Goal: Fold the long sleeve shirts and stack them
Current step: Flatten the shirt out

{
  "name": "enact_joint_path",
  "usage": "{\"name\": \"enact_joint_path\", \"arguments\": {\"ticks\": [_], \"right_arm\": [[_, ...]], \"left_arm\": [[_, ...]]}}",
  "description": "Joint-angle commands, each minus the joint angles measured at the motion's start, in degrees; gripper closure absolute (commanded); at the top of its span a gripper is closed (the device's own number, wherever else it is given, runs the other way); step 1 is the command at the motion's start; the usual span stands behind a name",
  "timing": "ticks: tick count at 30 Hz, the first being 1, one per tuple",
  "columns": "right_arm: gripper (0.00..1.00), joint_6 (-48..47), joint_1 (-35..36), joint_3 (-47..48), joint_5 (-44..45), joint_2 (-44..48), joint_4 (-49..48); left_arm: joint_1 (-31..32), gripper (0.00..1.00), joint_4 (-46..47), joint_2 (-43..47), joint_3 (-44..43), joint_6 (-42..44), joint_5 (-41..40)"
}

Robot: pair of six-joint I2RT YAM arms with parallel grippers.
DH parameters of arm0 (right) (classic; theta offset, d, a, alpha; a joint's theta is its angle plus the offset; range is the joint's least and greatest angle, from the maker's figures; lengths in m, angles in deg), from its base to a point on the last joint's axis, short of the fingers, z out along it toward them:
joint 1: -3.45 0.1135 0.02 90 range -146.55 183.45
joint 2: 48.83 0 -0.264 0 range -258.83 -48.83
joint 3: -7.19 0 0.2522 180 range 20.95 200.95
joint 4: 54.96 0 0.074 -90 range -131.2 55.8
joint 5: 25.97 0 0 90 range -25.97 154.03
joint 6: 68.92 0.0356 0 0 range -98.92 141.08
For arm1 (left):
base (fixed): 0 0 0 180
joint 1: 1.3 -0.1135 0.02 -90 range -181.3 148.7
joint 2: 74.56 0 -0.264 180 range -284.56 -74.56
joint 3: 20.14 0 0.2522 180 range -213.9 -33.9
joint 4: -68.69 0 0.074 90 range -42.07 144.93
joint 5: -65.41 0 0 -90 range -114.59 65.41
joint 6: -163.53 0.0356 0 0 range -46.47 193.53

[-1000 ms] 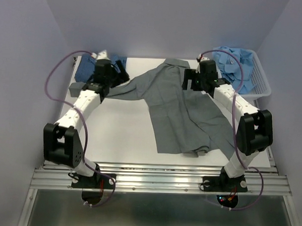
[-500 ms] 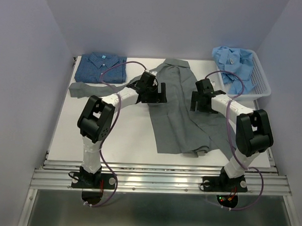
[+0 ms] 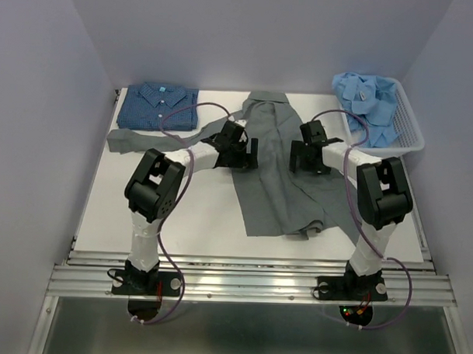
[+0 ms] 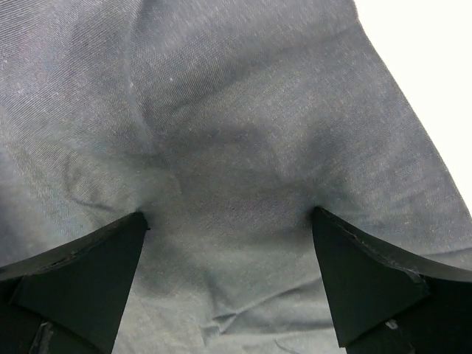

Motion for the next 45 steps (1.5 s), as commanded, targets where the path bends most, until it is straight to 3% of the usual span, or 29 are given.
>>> {"name": "enact_joint_path", "arguments": {"ticks": [1, 3, 7, 11, 14, 19, 21, 24, 28, 32, 34, 39, 45], "right_arm": [[0.00, -3.03, 0.34, 5.23, -5.00, -7.96, -5.26], [0.00, -4.62, 0.34, 9.80, -6.06, -10.70, -7.10], [0.00, -13.03, 0.34, 18.39, -17.09, -18.08, -11.85], [0.00, -17.20, 0.34, 29.65, -25.74, -27.04, -13.44], [0.00, -18.43, 0.34, 40.60, -28.82, -33.72, -13.35], [0.00, -20.78, 0.34, 54.01, -32.25, -36.55, -11.16], [0.00, -21.07, 0.34, 54.29, -31.82, -33.85, -10.63], [0.00, -21.42, 0.34, 51.05, -30.68, -29.80, -10.63], [0.00, -19.31, 0.34, 42.63, -24.89, -20.49, -10.98], [0.00, -11.78, 0.34, 30.32, -18.65, -9.50, -14.65], [0.00, -7.73, 0.34, 21.73, -15.05, -2.39, -17.11], [0.00, 1.95, 0.34, 5.20, -6.42, 10.88, -18.28], [0.00, 6.61, 0.34, -10.63, -3.69, 20.21, -10.54]], "left_arm": [[-0.10, 0.01, -5.68, 4.97, 13.34, -1.42, 1.78], [0.25, 0.01, -5.59, 7.09, 17.93, -2.13, 4.76], [3.14, 0.01, -4.10, 13.50, 29.18, -1.60, 10.30], [9.29, 0.01, -3.66, 16.06, 28.95, -2.92, 18.28], [13.68, 0.01, -7.77, 16.16, 21.41, -0.73, 15.69], [13.87, 0.01, -11.64, 15.45, 5.00, 6.39, 21.38], [13.70, 0.01, -17.16, 15.28, -0.82, 7.27, 14.73], [12.47, 0.01, -20.35, 16.76, -2.78, 7.02, 5.93], [5.98, 0.01, -23.43, 23.69, 0.36, 4.21, -3.20], [-8.40, 0.01, -20.02, 30.38, 7.13, 0.69, -9.29], [-12.65, 0.01, -15.80, 32.24, 10.13, -2.03, -10.43], [-21.97, 0.01, -8.85, 25.68, 9.70, -2.83, -6.66], [-26.20, 0.01, -8.59, 14.24, 1.88, 0.15, -3.85]]}}
